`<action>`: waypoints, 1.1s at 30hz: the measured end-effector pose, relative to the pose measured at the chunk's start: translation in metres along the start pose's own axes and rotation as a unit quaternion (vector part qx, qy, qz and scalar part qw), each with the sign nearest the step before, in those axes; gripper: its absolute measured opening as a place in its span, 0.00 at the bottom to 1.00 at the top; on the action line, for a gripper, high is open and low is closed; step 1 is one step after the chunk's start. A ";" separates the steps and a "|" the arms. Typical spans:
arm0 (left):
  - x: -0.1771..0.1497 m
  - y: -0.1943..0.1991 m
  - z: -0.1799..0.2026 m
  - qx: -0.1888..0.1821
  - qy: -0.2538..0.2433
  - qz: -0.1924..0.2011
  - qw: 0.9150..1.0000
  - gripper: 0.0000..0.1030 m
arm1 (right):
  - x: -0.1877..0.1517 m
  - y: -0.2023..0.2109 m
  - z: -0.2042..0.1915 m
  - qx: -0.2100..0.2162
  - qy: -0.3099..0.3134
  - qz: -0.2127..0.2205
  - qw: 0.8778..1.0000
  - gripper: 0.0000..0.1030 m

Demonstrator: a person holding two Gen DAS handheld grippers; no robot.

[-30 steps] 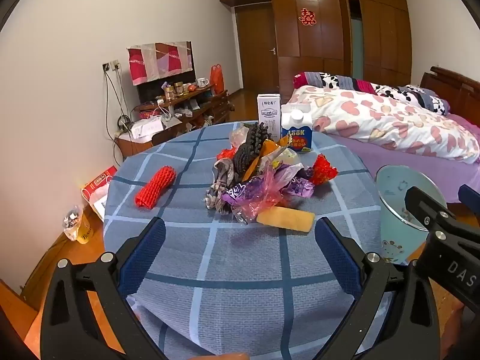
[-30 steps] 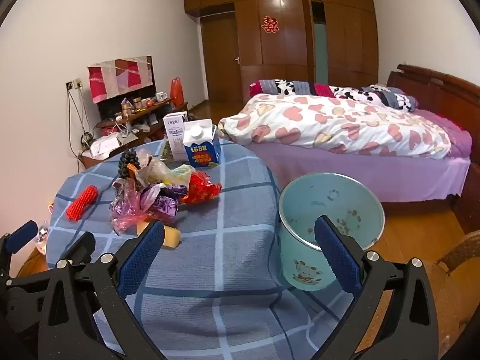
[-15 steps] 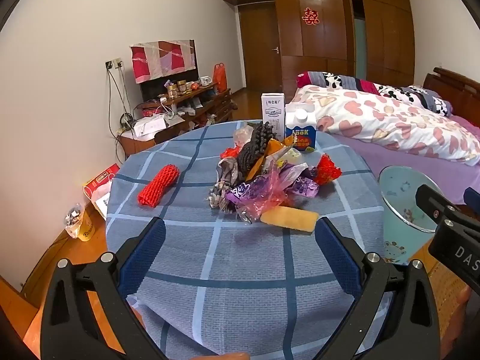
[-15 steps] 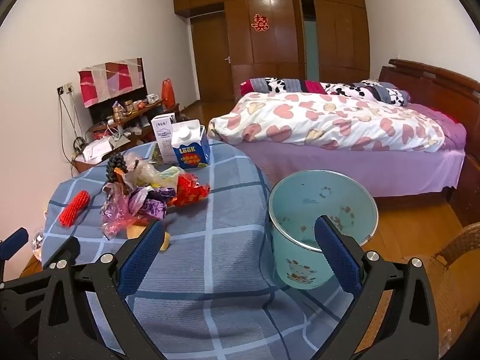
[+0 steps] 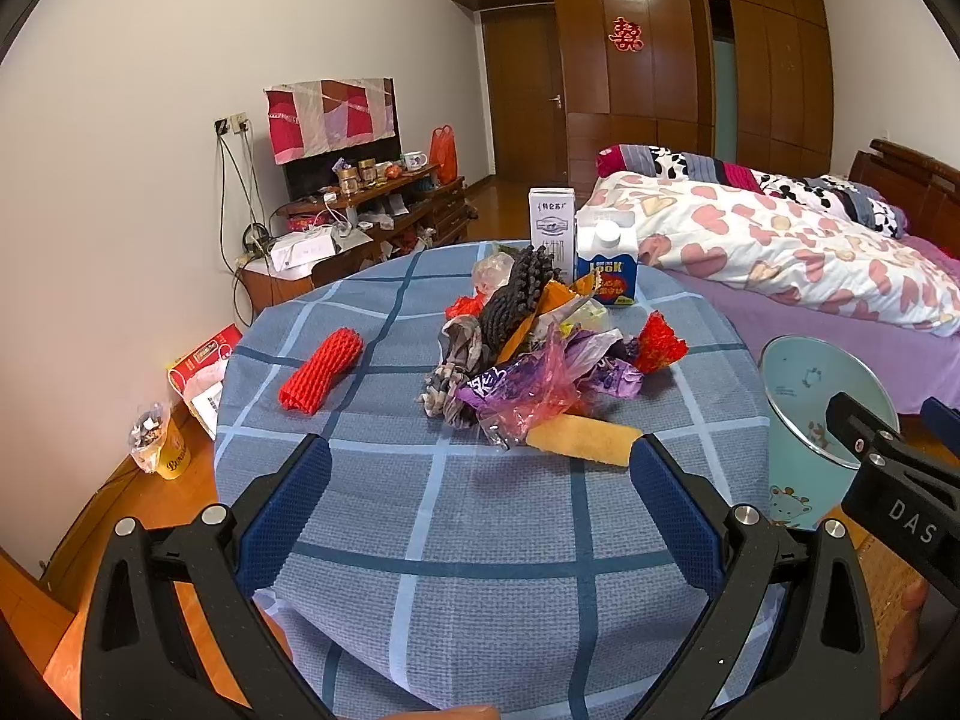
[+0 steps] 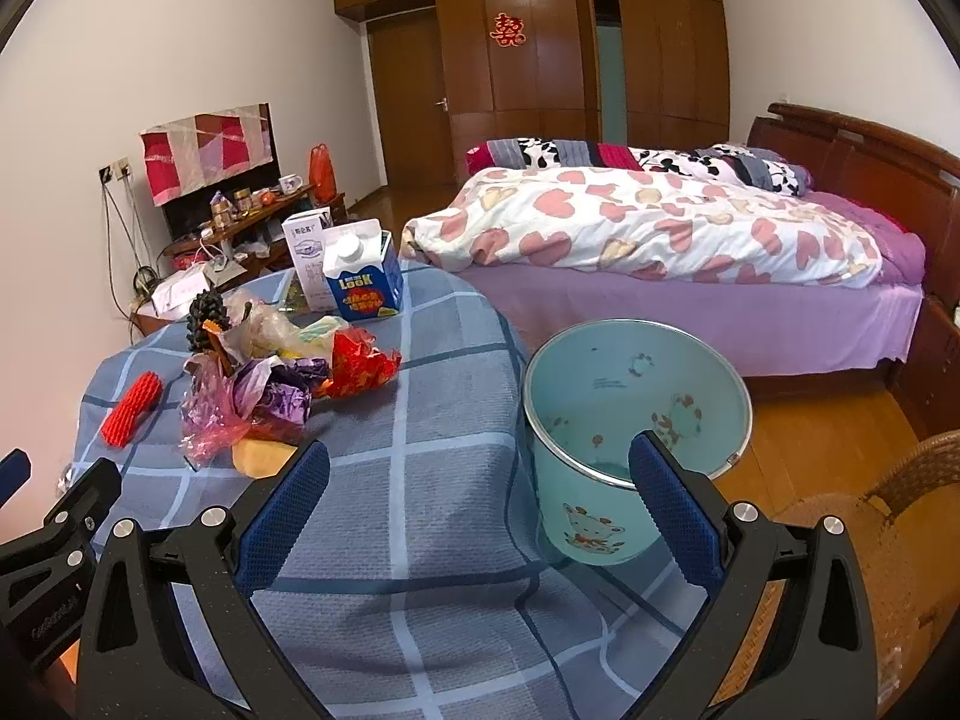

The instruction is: Collect trash

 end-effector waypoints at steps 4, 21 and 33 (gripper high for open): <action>0.002 -0.001 0.001 -0.001 -0.001 0.000 1.000 0.94 | -0.001 -0.001 0.001 0.000 0.000 -0.002 1.000 0.95; 0.003 0.000 0.001 -0.002 -0.001 0.001 1.000 0.94 | -0.002 -0.002 -0.003 0.003 -0.002 -0.001 1.000 0.95; 0.005 0.002 0.003 -0.004 -0.003 0.000 1.000 0.94 | -0.001 -0.001 -0.002 0.004 -0.001 -0.001 1.000 0.95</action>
Point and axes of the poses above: each gripper's, at about its wrist camera, not at the fingertips, and y roughly against the way its jaws point, z to its right, x to its top, the point moved 9 cm from there along -y, roughly the way its jaws point, and after that the axes turned 13 degrees about -z, right-handed, at the moved point
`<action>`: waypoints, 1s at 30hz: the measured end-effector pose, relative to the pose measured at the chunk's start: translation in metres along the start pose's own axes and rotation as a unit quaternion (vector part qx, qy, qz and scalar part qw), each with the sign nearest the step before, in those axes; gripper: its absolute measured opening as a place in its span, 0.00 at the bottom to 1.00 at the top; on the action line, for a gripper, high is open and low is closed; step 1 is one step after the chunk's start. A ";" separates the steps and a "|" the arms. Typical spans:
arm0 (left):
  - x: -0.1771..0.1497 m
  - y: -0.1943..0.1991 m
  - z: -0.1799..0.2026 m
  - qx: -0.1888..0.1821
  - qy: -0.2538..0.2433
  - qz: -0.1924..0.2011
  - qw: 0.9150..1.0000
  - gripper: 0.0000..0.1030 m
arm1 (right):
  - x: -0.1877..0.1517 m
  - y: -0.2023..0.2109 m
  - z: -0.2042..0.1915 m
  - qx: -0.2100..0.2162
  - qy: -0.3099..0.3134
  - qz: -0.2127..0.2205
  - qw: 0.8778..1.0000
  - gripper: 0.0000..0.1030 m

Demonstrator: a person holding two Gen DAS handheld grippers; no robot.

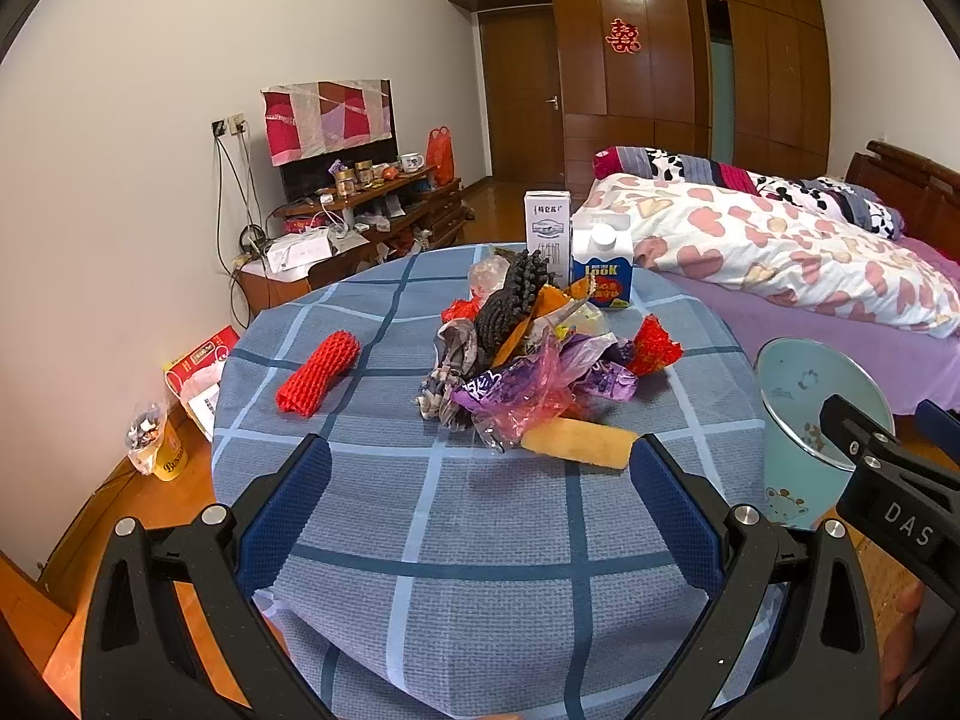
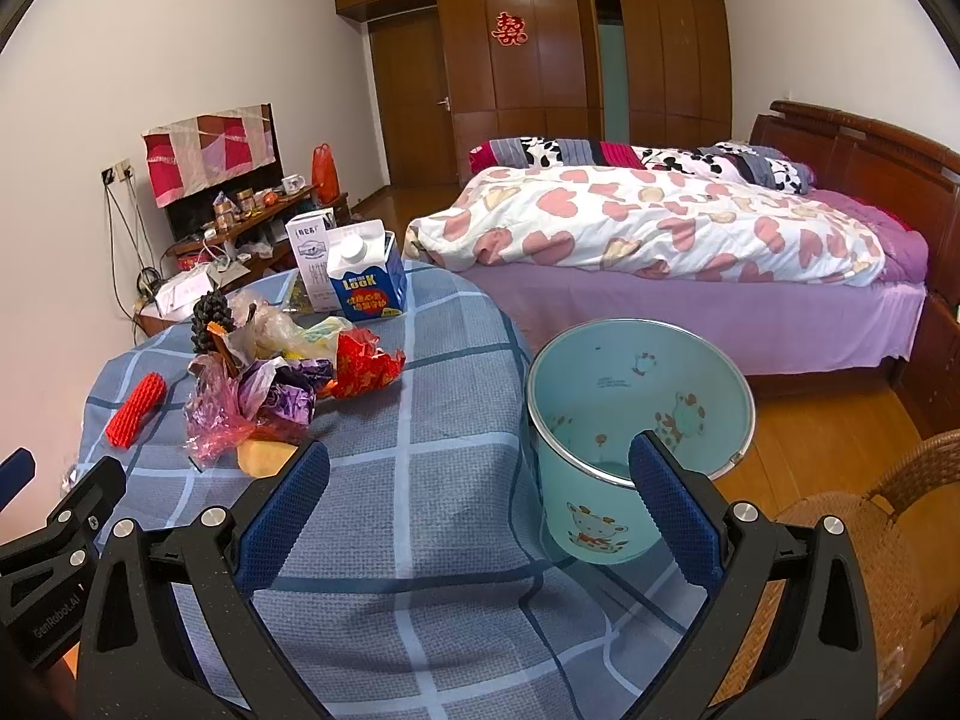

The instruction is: Collect trash

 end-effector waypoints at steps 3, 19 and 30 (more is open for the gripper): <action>0.001 0.002 0.002 0.001 -0.001 0.000 1.000 0.94 | -0.001 -0.002 0.000 0.000 0.000 -0.002 1.000 0.95; 0.000 -0.001 -0.001 0.001 0.000 0.000 1.000 0.94 | -0.002 -0.001 0.000 0.000 -0.001 0.000 1.000 0.95; -0.001 -0.001 -0.001 0.001 0.000 0.000 1.000 0.94 | -0.001 -0.001 -0.001 0.000 -0.001 -0.001 1.000 0.95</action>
Point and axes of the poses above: each gripper's, at about its wrist camera, not at the fingertips, and y roughly against the way its jaws point, z to its right, x to its top, the point moved 9 cm from there along -y, roughly the way its jaws point, and after that the axes turned 13 degrees about -z, right-handed, at the moved point
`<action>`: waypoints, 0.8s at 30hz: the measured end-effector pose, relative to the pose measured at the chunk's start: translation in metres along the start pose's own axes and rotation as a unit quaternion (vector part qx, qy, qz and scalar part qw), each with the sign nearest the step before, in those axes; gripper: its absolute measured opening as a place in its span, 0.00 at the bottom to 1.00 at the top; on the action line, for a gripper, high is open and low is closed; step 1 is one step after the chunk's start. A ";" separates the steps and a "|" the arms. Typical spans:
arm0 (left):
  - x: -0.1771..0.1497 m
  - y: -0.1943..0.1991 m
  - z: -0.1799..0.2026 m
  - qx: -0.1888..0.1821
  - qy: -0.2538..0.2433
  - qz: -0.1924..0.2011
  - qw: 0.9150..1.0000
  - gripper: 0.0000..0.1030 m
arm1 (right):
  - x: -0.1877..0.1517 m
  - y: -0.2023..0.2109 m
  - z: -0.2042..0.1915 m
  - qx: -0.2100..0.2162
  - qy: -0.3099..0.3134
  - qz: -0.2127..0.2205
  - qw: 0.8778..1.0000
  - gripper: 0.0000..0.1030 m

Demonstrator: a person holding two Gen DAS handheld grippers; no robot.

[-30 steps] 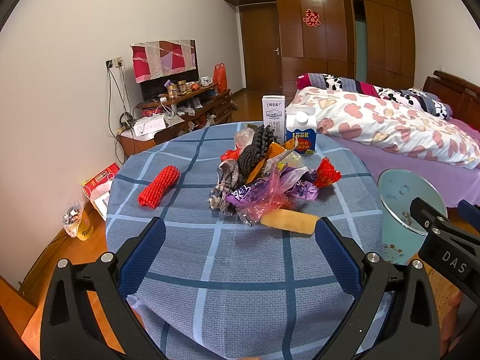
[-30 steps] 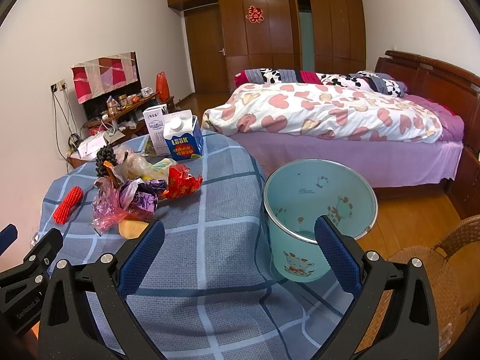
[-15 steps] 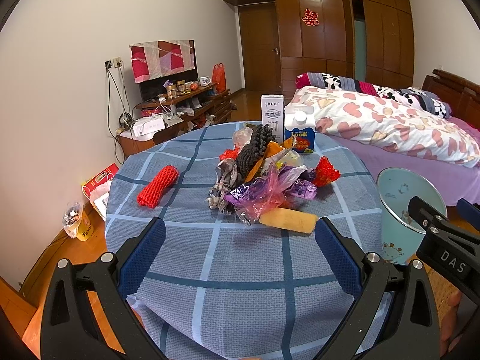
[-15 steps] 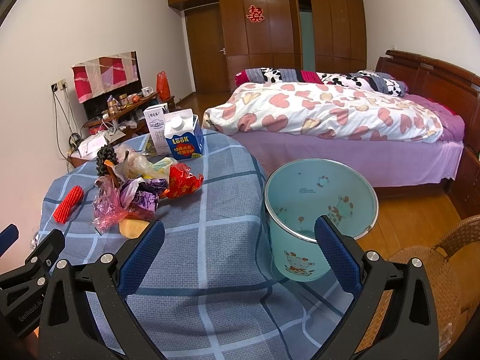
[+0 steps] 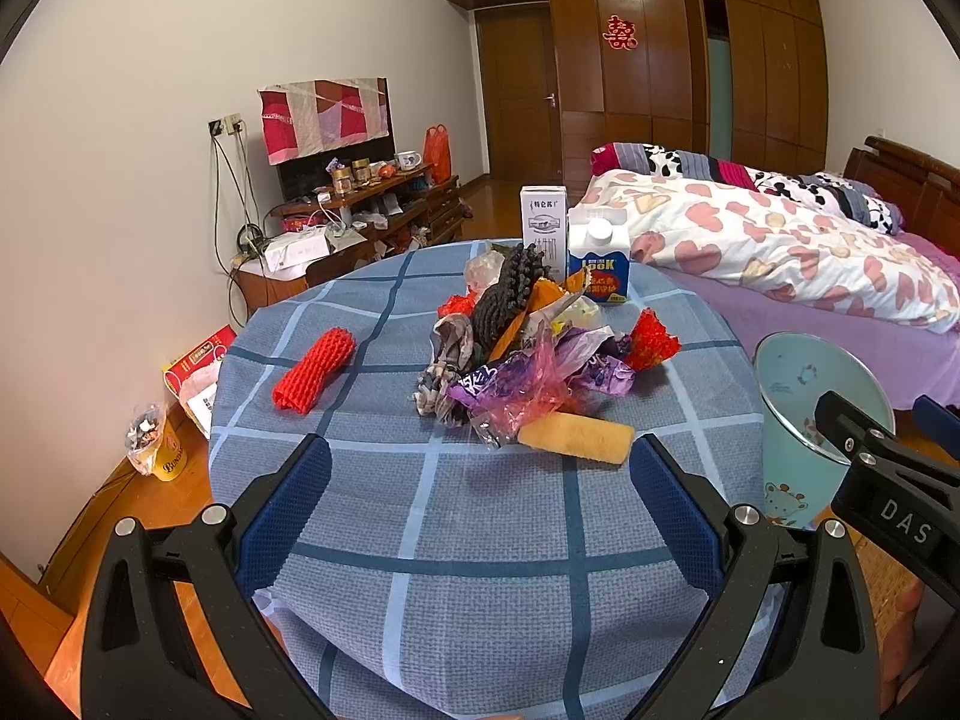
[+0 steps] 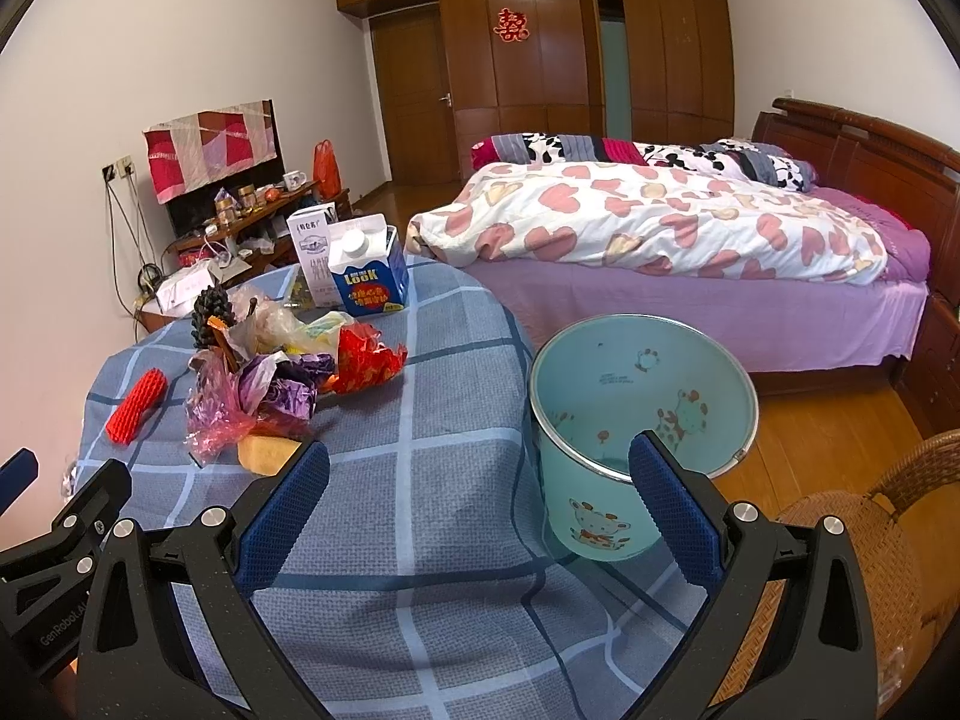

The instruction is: Collect trash

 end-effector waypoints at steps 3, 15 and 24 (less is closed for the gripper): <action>0.000 0.001 0.000 0.000 0.000 -0.002 1.000 0.94 | 0.000 0.000 0.000 -0.001 0.000 0.001 1.000 0.95; -0.009 -0.026 0.005 -0.019 -0.015 -0.022 0.999 0.94 | -0.004 -0.013 0.003 0.000 0.002 -0.011 1.000 0.95; -0.021 -0.083 -0.036 -0.029 0.012 -0.078 0.996 0.94 | -0.009 -0.041 0.002 0.031 0.006 -0.022 0.999 0.94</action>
Point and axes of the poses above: each gripper's, at about its wrist camera, not at the fingertips, and y roughly against the way its jaws point, z to its right, x to its top, the point moved 9 cm from there along -y, roughly the way its jaws point, and after that the axes turned 13 degrees about -z, right-handed, at the moved point
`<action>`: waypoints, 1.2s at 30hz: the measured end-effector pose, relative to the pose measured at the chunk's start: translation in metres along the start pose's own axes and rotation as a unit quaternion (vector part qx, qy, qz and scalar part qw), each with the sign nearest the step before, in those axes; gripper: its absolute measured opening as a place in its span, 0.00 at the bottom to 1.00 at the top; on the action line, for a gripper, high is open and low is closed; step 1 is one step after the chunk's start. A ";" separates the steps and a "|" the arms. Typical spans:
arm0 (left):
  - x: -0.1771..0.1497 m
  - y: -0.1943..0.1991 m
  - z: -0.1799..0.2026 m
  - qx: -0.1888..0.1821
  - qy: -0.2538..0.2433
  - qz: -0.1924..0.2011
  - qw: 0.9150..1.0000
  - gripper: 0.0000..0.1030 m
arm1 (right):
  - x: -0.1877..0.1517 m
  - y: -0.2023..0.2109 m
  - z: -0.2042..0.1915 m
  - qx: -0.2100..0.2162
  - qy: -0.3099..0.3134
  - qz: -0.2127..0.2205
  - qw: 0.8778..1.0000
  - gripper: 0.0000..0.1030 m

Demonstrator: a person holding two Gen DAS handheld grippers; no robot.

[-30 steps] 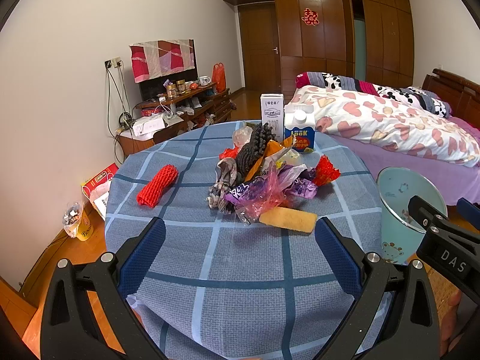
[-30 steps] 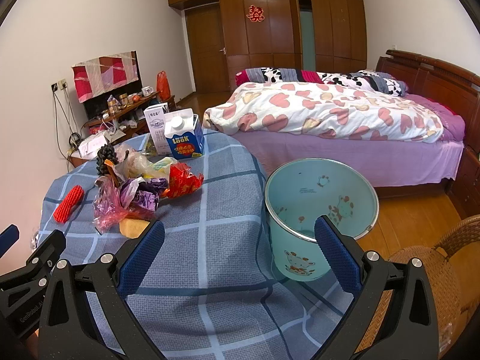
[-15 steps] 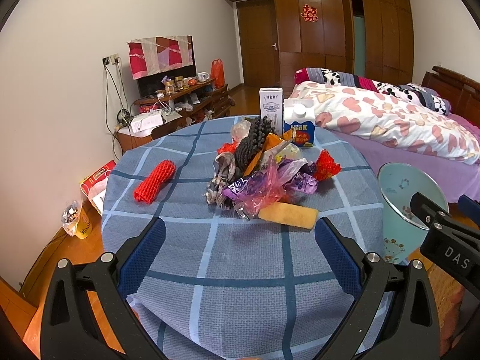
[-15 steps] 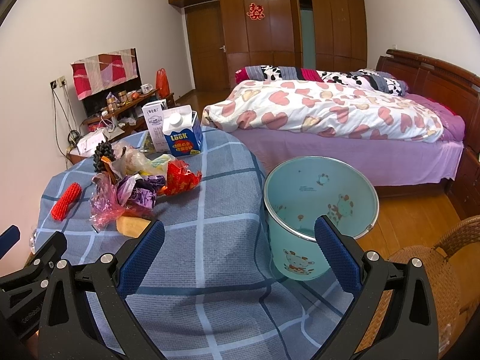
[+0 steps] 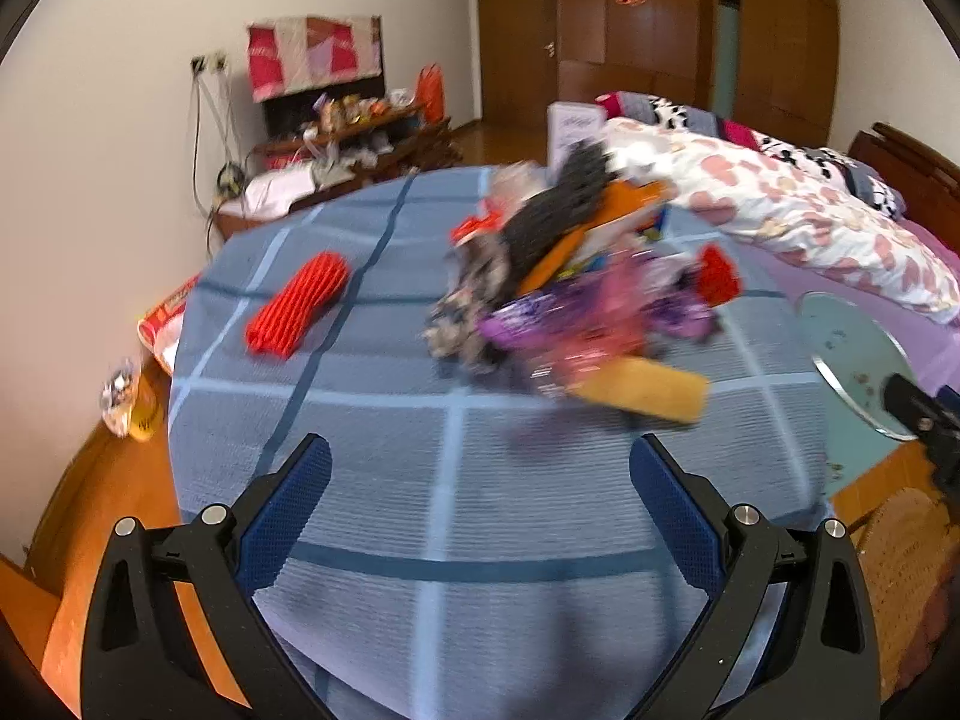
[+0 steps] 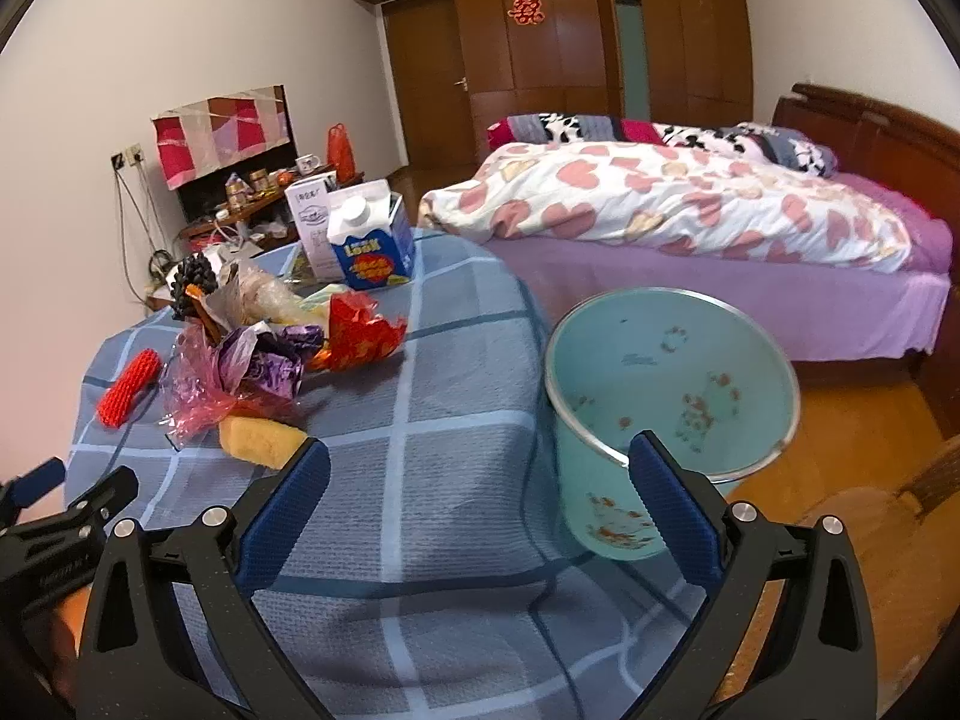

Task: Collect trash
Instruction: 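Reach the left tool to the red mesh net while the right tool grasps a red crumpled wrapper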

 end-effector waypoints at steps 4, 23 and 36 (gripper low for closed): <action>0.001 -0.024 -0.036 -0.003 0.023 -0.017 1.000 0.93 | 0.003 -0.010 -0.013 0.030 0.001 0.001 1.000 0.77; 0.102 -0.063 -0.143 0.040 0.067 0.017 0.997 0.91 | 0.081 -0.066 -0.081 0.046 0.049 -0.006 0.998 0.63; 0.093 -0.140 -0.139 -0.017 0.089 -0.094 0.991 0.51 | 0.084 -0.143 -0.069 0.101 -0.043 -0.104 0.989 0.26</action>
Point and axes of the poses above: each gripper's, at about its wrist camera, not at the fingertips, and y roughly against the way its jaws point, z to its right, x to its top, the point moved 9 cm from there along -y, roughly the way its jaws point, and after that the axes turned 13 degrees about -z, right-handed, at the moved point
